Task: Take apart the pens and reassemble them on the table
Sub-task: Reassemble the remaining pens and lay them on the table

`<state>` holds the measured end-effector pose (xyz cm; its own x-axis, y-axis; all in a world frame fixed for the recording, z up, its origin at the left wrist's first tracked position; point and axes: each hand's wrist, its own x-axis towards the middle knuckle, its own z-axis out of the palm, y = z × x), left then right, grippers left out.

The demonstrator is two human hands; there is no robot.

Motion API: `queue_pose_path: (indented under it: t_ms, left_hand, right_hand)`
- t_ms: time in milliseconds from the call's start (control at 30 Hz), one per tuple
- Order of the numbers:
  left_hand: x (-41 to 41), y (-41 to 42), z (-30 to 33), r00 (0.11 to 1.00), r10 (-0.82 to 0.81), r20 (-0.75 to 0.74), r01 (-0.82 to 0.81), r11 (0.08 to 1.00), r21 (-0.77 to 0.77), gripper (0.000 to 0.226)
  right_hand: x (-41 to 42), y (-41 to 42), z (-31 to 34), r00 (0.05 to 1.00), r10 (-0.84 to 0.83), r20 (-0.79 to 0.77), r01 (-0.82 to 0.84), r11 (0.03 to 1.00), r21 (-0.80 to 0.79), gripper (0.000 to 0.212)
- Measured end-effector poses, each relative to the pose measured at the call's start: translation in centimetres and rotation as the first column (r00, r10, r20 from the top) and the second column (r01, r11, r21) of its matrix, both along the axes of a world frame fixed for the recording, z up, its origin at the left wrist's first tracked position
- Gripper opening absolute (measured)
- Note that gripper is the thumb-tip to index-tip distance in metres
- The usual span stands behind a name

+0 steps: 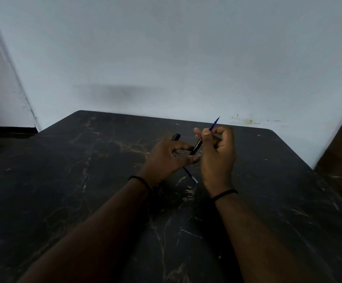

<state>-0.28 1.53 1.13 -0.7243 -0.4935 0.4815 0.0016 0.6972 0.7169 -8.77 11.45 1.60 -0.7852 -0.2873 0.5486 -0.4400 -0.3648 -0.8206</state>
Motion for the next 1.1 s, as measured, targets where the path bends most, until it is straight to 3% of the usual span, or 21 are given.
queue_pose_path:
  t_ms: [233,433,667,833,967,1100]
  left_hand:
    - [-0.4,-0.1,-0.1,0.999,0.038,-0.021,-0.039,0.999,-0.019,0.011]
    - [-0.5,-1.0,-0.8,0.992,0.128,0.024,-0.129,0.990,0.053,0.012]
    - [-0.2,-1.1,-0.6,0.986,0.166,-0.001,-0.166,0.983,0.077,0.016]
    - [-0.1,-1.3,-0.5,0.984,0.181,0.002,-0.180,0.981,0.068,0.017]
    - [-0.1,-1.1,-0.4,0.982,0.188,-0.006,-0.187,0.980,0.065,0.017]
    - [0.1,-1.2,-0.4,0.981,0.196,0.002,-0.196,0.979,0.063,0.016]
  right_hand:
    - [0.5,-0.5,-0.2,0.996,0.041,-0.077,-0.041,0.999,0.008,0.007]
    - [0.6,0.5,1.4,0.964,-0.177,-0.198,0.114,0.949,-0.293,0.004]
    - [-1.2,1.0,1.8,0.928,-0.333,-0.165,0.266,0.906,-0.330,0.007]
    - [-3.4,1.2,0.4,0.894,-0.419,-0.159,0.408,0.908,-0.098,0.014]
    - [-3.8,1.1,-0.5,0.963,-0.257,-0.083,0.265,0.958,0.107,0.003]
    - [-4.4,1.0,-1.6,0.977,-0.128,-0.171,0.184,0.913,0.365,0.012]
